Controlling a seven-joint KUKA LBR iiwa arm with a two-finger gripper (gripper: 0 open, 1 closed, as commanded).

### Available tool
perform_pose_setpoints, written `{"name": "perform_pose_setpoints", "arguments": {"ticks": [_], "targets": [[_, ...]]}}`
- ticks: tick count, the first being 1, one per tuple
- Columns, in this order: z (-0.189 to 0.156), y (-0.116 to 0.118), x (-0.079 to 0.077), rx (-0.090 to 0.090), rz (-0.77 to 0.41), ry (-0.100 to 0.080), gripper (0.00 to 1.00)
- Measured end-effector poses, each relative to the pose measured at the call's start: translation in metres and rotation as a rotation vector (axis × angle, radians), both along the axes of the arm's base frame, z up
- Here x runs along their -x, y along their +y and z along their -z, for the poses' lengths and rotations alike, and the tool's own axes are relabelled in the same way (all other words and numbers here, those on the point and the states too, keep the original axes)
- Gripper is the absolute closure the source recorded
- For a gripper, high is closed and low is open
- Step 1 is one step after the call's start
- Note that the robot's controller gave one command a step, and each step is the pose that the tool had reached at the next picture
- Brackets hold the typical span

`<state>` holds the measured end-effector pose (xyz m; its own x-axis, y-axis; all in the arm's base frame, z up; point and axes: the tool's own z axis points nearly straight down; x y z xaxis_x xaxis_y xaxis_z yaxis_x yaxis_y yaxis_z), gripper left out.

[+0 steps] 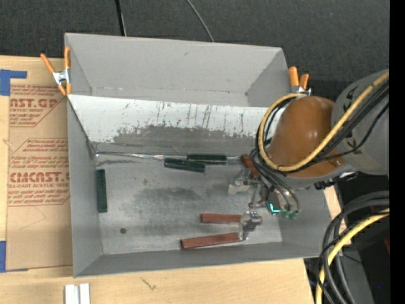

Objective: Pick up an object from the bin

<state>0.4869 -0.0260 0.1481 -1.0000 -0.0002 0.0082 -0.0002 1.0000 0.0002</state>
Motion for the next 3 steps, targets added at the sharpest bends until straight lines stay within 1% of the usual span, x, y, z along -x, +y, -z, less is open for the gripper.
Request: {"name": "perform_pose_setpoints", "arguments": {"ticks": [1,2,3], "targets": [[-0.004,0.000,-0.002,0.000,0.000,-0.008,0.00],[0.048,0.014,0.003,0.000,-0.113,-0.011,0.00],[0.059,0.024,0.006,-0.001,-0.054,-0.011,0.00]]}}
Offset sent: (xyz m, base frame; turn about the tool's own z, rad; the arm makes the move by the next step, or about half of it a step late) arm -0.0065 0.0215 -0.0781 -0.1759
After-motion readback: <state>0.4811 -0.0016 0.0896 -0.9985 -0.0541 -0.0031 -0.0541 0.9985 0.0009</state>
